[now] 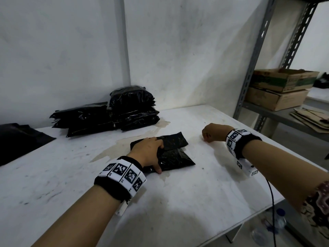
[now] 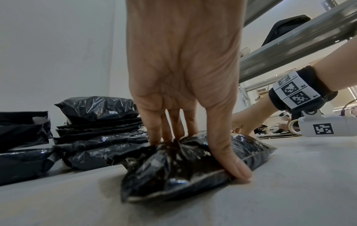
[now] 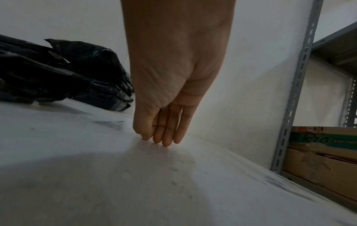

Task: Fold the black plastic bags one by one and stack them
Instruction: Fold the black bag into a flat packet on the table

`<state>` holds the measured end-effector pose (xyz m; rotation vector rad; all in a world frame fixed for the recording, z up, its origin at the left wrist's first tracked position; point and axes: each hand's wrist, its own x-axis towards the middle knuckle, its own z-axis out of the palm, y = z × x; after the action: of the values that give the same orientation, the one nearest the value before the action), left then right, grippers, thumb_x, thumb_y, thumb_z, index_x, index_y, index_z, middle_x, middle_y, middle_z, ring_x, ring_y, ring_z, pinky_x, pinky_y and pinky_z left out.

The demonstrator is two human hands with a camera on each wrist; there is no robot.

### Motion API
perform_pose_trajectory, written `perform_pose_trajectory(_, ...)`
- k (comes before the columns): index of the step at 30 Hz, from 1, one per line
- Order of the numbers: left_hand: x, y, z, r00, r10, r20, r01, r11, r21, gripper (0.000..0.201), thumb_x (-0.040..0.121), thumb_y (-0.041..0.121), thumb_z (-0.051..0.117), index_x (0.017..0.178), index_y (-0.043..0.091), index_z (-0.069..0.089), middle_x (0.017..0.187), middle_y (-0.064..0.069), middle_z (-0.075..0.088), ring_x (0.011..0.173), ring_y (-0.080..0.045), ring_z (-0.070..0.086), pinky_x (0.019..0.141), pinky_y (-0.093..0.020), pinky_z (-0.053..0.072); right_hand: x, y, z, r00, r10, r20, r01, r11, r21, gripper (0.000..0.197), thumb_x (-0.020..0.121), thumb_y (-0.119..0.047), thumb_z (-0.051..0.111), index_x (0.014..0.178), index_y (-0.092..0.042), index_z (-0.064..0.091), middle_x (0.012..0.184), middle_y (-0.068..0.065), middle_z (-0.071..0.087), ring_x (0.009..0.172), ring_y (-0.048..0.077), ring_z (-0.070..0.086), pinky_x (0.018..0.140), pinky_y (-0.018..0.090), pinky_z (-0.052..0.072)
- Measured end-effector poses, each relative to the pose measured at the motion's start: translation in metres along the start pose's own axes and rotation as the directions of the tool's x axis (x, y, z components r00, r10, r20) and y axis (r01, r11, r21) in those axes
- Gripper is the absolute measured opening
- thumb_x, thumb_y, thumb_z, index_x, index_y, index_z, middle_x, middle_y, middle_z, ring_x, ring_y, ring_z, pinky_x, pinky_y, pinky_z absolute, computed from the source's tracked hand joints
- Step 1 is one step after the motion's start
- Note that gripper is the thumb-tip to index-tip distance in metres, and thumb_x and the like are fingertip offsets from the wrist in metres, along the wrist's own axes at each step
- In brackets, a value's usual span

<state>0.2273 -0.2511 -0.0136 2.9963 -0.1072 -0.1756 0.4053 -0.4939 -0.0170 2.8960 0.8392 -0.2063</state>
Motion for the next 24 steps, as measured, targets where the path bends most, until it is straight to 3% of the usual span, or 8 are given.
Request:
perform_pose_trajectory(3,0.000,0.000,-0.001,1.000,0.000,0.001,0.000,1.000,-0.001,0.081,0.058,0.039,0.088,0.126,0.023,0.047,0.127,0.004,0.048,0.115,-0.018,0.045,0.088,-0.034,0.043,0.000,-0.003,0.001,1.000,0.002,0.011,-0.002,1.000,-0.027,0.013,0.086,-0.007,0.059,0.098,-0.006,0.065,0.100,0.010,0.058,0.087,0.020,0.051,0.074,0.030,0.040)
perform_pose_trajectory(5,-0.001,0.000,-0.001,1.000,-0.001,0.000,0.001,1.000,-0.001,0.081,0.058,0.039,0.088,0.127,0.023,0.047,0.127,0.004,0.048,0.115,-0.019,0.045,0.089,-0.035,0.044,-0.002,-0.005,0.002,1.000,-0.001,-0.003,0.000,0.998,-0.066,0.006,0.088,-0.008,0.055,0.087,-0.013,0.058,0.097,0.007,0.053,0.086,0.019,0.049,0.072,0.028,0.037)
perform_pose_trajectory(8,-0.001,0.000,-0.001,1.000,-0.001,0.005,0.001,1.000,0.009,0.081,0.059,0.040,0.087,0.127,0.023,0.046,0.127,0.003,0.048,0.115,-0.019,0.045,0.089,-0.036,0.045,-0.002,-0.006,0.005,0.999,0.004,-0.041,-0.008,0.995,-0.102,0.013,0.090,-0.010,0.049,0.080,-0.018,0.046,0.093,0.002,0.046,0.082,0.021,0.045,0.069,0.028,0.034)
perform_pose_trajectory(10,-0.001,0.000,-0.001,1.000,0.001,0.007,-0.001,1.000,0.012,0.081,0.059,0.040,0.087,0.127,0.023,0.046,0.127,0.003,0.048,0.114,-0.019,0.045,0.089,-0.036,0.045,-0.004,-0.004,0.001,0.999,0.012,-0.053,-0.015,0.998,-0.068,0.010,0.090,-0.010,0.049,0.083,-0.017,0.051,0.092,0.001,0.050,0.082,0.022,0.050,0.072,0.032,0.040)
perform_pose_trajectory(13,-0.001,0.000,-0.001,1.000,0.004,0.006,-0.004,1.000,0.005,0.082,0.059,0.039,0.087,0.127,0.023,0.046,0.127,0.003,0.048,0.115,-0.019,0.045,0.088,-0.035,0.044,-0.006,0.001,-0.006,0.999,0.027,-0.041,-0.026,0.999,0.035,0.024,0.080,0.002,0.052,0.080,-0.019,0.064,0.087,-0.001,0.063,0.084,0.022,0.063,0.078,0.033,0.049)
perform_pose_trajectory(19,0.000,0.000,-0.001,1.000,0.007,0.000,-0.007,1.000,-0.008,0.081,0.059,0.038,0.087,0.128,0.023,0.046,0.127,0.003,0.048,0.115,-0.018,0.045,0.085,-0.031,0.041,-0.005,0.001,-0.009,0.999,0.000,-0.050,0.001,1.000,0.028,0.024,0.075,0.000,0.062,0.071,-0.023,0.066,0.081,0.000,0.071,0.075,0.017,0.064,0.073,0.030,0.052)
perform_pose_trajectory(24,-0.002,0.001,-0.001,1.000,0.006,-0.002,-0.006,1.000,-0.003,0.082,0.059,0.038,0.087,0.128,0.022,0.046,0.128,0.003,0.048,0.116,-0.019,0.044,0.087,-0.031,0.041,-0.007,-0.003,-0.004,0.996,-0.025,-0.089,0.023,0.999,-0.024,0.010,0.081,-0.010,0.066,0.089,-0.014,0.071,0.092,0.002,0.068,0.083,0.023,0.062,0.074,0.033,0.050)
